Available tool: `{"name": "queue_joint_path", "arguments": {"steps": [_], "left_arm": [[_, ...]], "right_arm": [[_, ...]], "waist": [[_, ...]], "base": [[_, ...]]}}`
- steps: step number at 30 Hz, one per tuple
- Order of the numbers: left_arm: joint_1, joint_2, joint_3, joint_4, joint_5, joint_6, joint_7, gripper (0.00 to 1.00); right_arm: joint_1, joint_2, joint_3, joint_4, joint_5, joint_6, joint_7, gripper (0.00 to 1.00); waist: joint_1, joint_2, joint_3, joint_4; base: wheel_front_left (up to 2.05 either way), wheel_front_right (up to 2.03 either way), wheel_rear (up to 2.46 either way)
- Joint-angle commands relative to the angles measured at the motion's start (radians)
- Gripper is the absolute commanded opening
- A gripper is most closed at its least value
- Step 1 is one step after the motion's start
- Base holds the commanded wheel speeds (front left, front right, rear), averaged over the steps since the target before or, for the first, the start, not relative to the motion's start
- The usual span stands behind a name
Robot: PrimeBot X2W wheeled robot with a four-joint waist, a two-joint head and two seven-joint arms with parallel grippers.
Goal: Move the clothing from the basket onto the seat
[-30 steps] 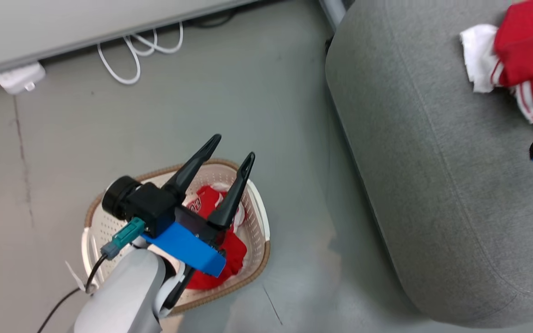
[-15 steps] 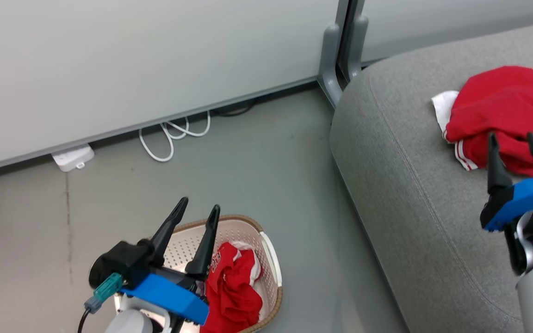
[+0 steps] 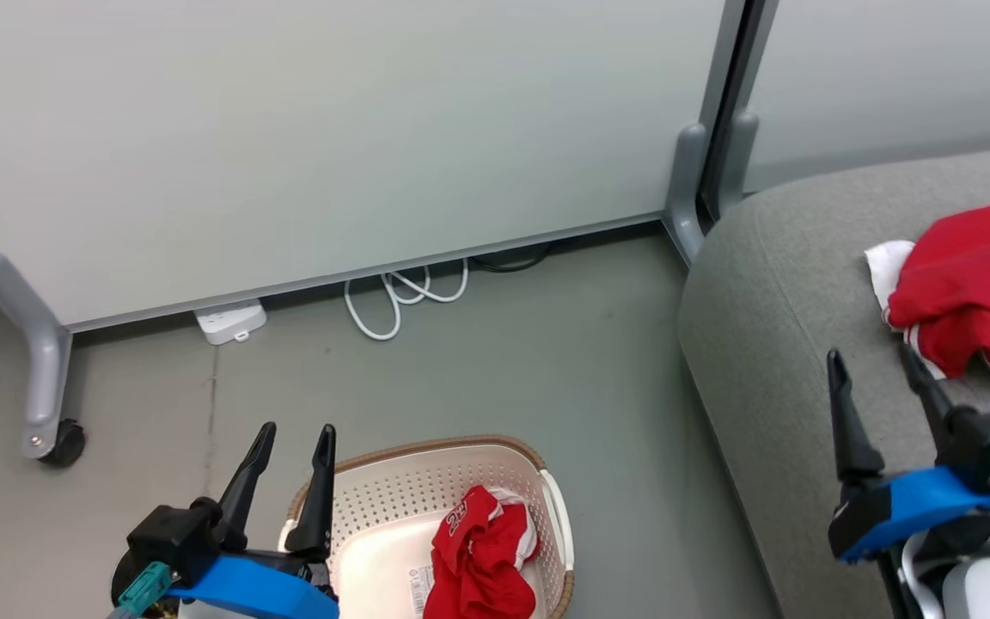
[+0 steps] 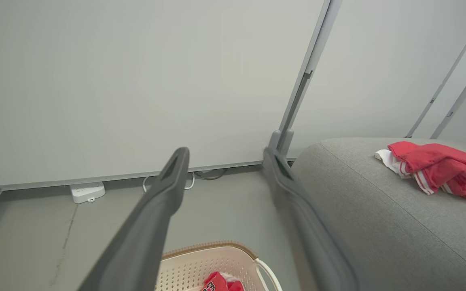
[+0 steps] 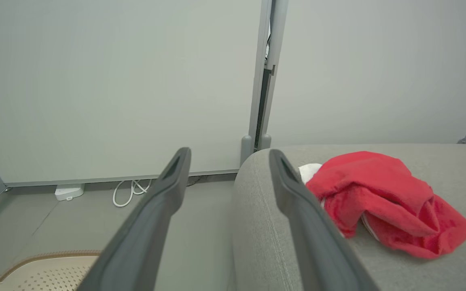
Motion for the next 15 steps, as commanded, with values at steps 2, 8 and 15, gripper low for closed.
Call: {"name": "queue_joint_path", "arguments": {"steps": [2,8,15], "left_arm": [[0.021,-0.007,0.025,0.007,0.011,-0.002,-0.003,1.00],[0.051,-0.019,0.085,0.016,0.020,-0.003,-0.003,1.00],[0.079,-0.027,0.135,0.013,0.037,-0.004,-0.003,1.00]], "right_arm": [[0.064,0.017,0.009,-0.036,-0.006,-0.001,0.009,1.00],[0.153,0.044,0.046,-0.099,0.002,-0.001,0.049,1.00],[0.199,0.057,0.058,-0.144,0.012,-0.001,0.059,1.00]], "waist": [[0.0001,0.0000,-0.024,0.032],[0.0001,0.0000,-0.053,0.065],[0.0001,0.0000,-0.066,0.085]], "base": [[0.00,0.00,0.00],[0.00,0.00,0.00],[0.00,0.00,0.00]]}}
